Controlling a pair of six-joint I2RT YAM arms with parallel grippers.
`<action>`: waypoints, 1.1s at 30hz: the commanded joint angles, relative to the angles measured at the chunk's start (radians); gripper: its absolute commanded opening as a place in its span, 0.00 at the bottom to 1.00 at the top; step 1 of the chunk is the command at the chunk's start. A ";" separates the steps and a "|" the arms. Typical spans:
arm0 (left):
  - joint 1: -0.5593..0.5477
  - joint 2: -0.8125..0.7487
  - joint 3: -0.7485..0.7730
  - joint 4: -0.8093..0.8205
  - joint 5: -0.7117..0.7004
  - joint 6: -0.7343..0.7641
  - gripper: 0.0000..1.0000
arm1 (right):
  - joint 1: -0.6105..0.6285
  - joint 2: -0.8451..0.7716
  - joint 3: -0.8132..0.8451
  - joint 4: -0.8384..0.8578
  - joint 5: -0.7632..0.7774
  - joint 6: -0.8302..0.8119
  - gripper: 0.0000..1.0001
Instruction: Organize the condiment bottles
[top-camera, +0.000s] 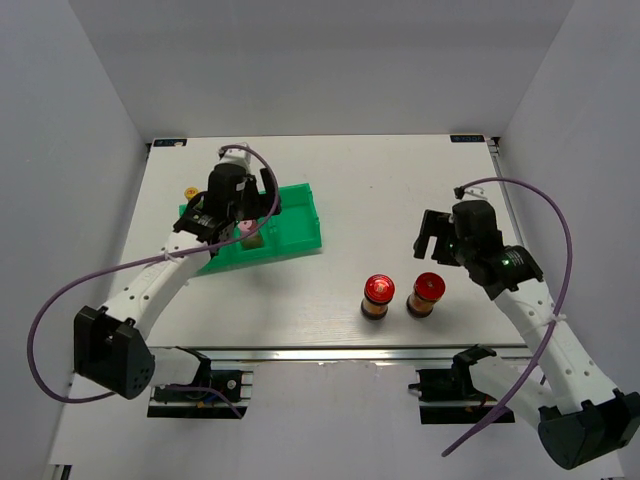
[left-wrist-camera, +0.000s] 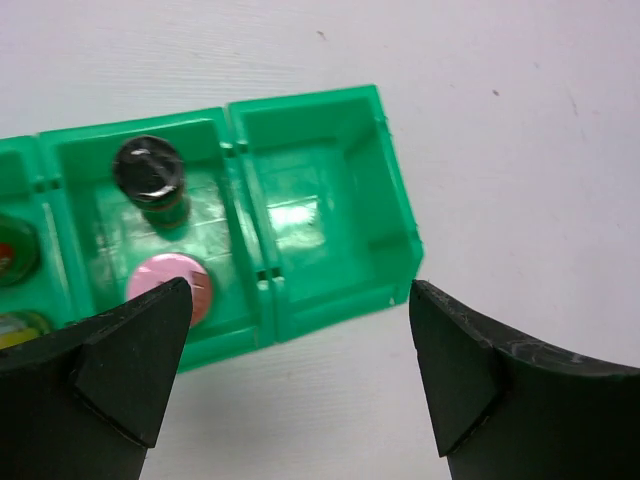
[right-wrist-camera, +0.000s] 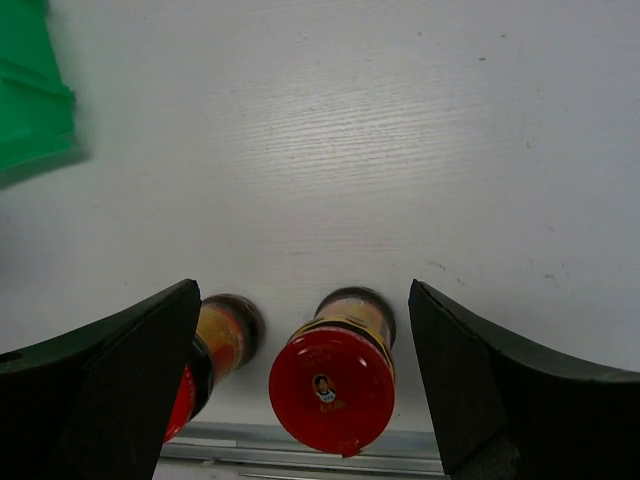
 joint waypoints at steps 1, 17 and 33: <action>-0.039 -0.007 -0.007 0.028 0.053 0.024 0.98 | 0.021 -0.032 0.041 -0.167 0.073 0.067 0.89; -0.091 0.030 -0.003 0.032 0.061 0.024 0.98 | 0.069 -0.039 -0.079 -0.233 0.033 0.072 0.89; -0.092 0.029 -0.014 0.014 0.018 0.033 0.98 | 0.080 0.007 -0.111 -0.193 0.012 0.066 0.88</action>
